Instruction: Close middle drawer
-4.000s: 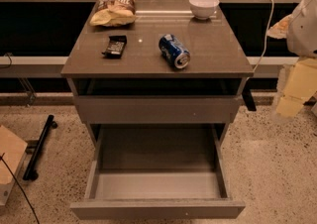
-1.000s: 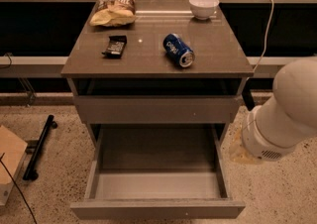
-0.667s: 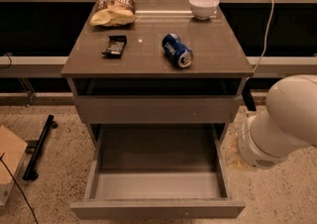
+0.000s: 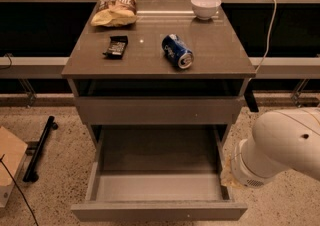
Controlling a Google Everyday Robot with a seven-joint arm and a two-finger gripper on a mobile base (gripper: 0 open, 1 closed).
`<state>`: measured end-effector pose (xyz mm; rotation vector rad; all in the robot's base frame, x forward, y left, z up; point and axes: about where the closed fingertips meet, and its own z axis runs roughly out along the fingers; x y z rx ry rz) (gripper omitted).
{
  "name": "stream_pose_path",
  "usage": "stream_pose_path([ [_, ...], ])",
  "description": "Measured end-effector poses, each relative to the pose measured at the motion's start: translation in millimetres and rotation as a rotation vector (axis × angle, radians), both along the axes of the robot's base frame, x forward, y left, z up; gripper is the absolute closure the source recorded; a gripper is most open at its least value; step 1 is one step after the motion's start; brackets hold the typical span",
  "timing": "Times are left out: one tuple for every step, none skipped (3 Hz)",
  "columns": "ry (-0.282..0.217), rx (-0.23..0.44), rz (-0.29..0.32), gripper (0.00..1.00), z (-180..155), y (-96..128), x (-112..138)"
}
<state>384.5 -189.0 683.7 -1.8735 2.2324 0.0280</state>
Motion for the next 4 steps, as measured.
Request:
stream_pose_path([
  [0.0,0.0,0.0,1.0,0.0,0.0,0.0],
  [0.015,-0.014,0.019,1.0,-16.0,4.7,-3.6],
  [0.048,-0.028,0.062,1.0,-58.2,9.6,-11.4],
  [0.061,-0.027,0.081,1.0,-89.7,10.1,-14.2],
])
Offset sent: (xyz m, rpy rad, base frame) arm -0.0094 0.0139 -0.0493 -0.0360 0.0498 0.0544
